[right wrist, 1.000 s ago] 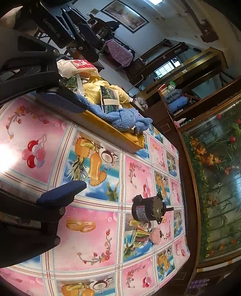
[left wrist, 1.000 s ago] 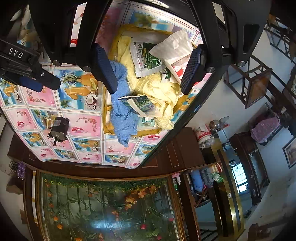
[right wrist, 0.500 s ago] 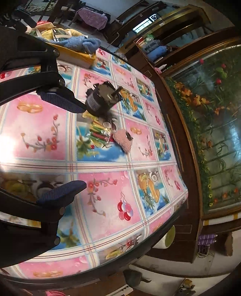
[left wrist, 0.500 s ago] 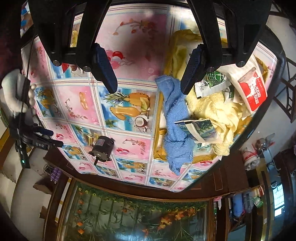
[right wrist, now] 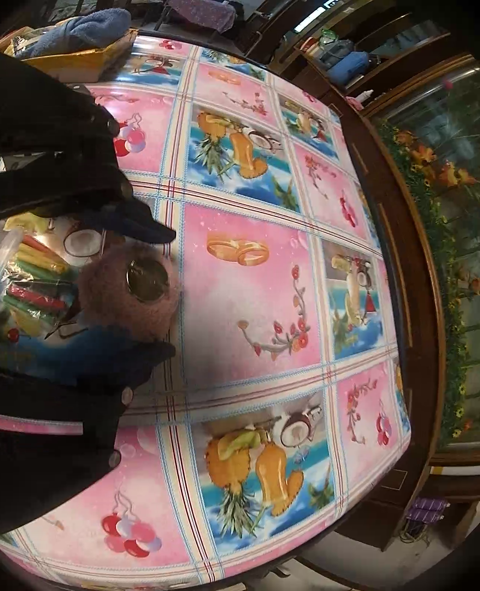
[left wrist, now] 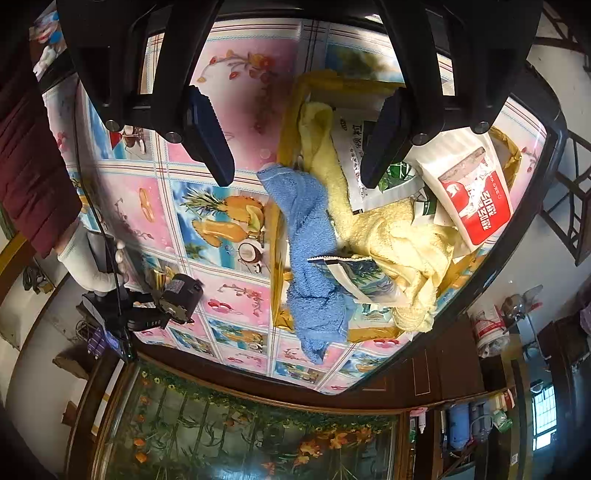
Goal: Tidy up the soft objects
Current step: 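Grasp the pink fuzzy pouch with the right tool and lift it, then grasp the coloured-stick packet with the left tool while the right tool holds the pouch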
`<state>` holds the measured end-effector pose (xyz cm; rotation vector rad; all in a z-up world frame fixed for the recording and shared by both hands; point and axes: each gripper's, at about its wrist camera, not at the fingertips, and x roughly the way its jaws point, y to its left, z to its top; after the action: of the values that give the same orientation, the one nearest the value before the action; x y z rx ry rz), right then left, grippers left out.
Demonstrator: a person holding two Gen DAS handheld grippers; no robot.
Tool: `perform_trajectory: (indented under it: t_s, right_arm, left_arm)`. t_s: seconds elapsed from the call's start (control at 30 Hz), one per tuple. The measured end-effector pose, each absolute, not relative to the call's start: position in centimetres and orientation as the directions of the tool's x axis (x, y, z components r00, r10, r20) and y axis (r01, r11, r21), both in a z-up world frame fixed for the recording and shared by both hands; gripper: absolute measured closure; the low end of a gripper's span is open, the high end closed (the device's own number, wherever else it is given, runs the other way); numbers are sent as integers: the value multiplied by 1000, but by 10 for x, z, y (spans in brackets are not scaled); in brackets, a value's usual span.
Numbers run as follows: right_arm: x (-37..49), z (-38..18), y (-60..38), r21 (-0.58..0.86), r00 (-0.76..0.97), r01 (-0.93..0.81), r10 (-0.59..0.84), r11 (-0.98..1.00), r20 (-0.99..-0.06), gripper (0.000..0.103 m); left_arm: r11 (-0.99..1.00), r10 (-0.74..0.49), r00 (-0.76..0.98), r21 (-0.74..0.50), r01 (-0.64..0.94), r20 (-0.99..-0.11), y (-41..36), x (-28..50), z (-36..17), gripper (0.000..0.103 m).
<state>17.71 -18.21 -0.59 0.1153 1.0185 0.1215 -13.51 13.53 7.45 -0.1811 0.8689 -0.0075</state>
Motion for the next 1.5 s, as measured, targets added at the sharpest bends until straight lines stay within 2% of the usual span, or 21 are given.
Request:
perform_trajectory:
  t_s: [0.07,0.2,0.33,0.47,0.53,0.57,0.67,0.73,0.9,0.93,0.97,1.0,1.07,1.33,1.5]
  right_arm:
    - [166,-4,-181,143,500,-78,163,987,-851,62]
    - [113,0,-187,79,486,-129,133,988,-864,62]
    - [49,-8,-183,117,436,-204,197,972,-878,60]
    - [-1,-7,-176,239,357,-320,350,917,-866,59]
    - [-13,3,-189,299,377,-325,413,897,-829,53]
    - [-17,9,-196,289,401,-320,405,902,-821,47]
    - [-28,19,-210,270,448,-296,383,916,-808,36]
    - [-24,14,-210,308,424,-297,414,904,-806,36]
    - [-22,-11,-183,248,408,-297,357,922,-840,36]
    - [-24,-11,-178,225,435,-304,345,926,-832,36]
    - [-25,-12,-175,205,444,-318,337,926,-830,43]
    - [-26,-13,-175,213,443,-325,347,921,-826,63]
    - [-30,-12,-183,267,436,-327,395,907,-809,64]
    - [-58,3,-234,332,500,-284,434,900,-750,63]
    - [-71,6,-258,380,525,-254,457,889,-718,63]
  left_arm:
    - [981,-91,645,-178,-71,-759,139,-132,72,31]
    - [975,-133,642,-217,-54,-755,141,-127,67,31]
    - [970,-175,627,-241,-22,-760,131,-121,61,31]
    - [964,-221,604,-264,19,-765,119,-121,58,31]
    - [962,-239,599,-268,42,-764,113,-124,60,31]
    - [966,-228,606,-253,46,-762,110,-126,62,31]
    - [963,-245,609,-262,62,-754,104,-131,66,31]
    - [959,-262,603,-272,76,-753,98,-132,67,31]
    - [961,-274,599,-239,139,-752,73,-141,73,31]
    - [961,-276,596,-230,154,-754,66,-142,73,31]
    - [960,-281,590,-225,169,-757,61,-143,72,31]
    - [957,-289,581,-223,184,-761,55,-142,71,31]
    - [953,-300,551,-215,215,-779,41,-137,64,31]
    - [927,-334,444,-205,314,-831,-22,-99,32,31]
    - [930,-259,445,-96,356,-857,-64,-76,16,31]
